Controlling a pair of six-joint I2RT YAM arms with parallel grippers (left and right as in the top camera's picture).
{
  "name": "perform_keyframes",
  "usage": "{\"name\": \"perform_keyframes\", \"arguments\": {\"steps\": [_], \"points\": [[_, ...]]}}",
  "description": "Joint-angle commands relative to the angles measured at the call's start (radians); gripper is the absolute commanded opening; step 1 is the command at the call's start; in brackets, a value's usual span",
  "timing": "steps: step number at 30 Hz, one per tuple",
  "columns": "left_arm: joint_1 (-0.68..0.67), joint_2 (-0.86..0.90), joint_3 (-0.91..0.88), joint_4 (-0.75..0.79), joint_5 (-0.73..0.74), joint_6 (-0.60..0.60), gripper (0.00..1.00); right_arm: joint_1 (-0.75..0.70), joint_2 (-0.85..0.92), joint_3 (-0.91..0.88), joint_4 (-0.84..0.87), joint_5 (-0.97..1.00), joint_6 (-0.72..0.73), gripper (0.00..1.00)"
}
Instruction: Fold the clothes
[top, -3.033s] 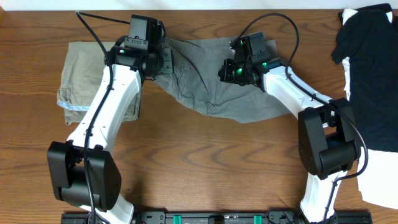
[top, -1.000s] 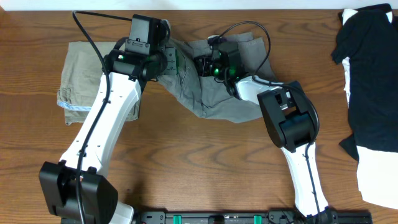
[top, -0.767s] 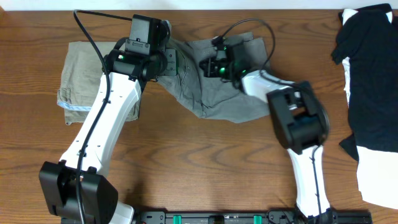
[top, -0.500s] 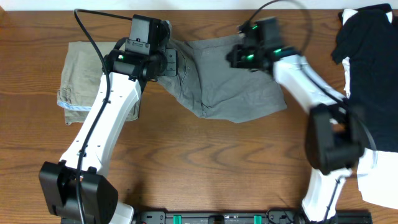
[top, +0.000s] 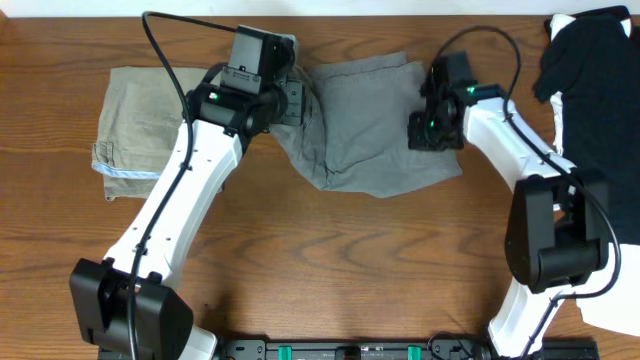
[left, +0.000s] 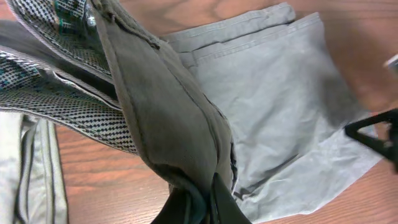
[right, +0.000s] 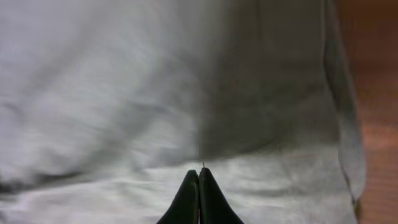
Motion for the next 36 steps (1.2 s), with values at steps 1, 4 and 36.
{"name": "perform_keyframes", "arguments": {"steps": [1,4,36], "points": [[-0.014,-0.013,0.025,0.006,-0.004,0.017,0.06,-0.014,0.005,-0.042,0.01,0.038,-0.016,0.01],[-0.025,0.008,0.025,0.006,-0.004,0.017,0.06,-0.021,0.005,-0.07,0.012,0.058,-0.002,0.01],[-0.194,0.092,0.027,0.201,0.0,-0.083,0.06,-0.027,0.005,-0.228,-0.003,0.061,0.071,0.01]]}}
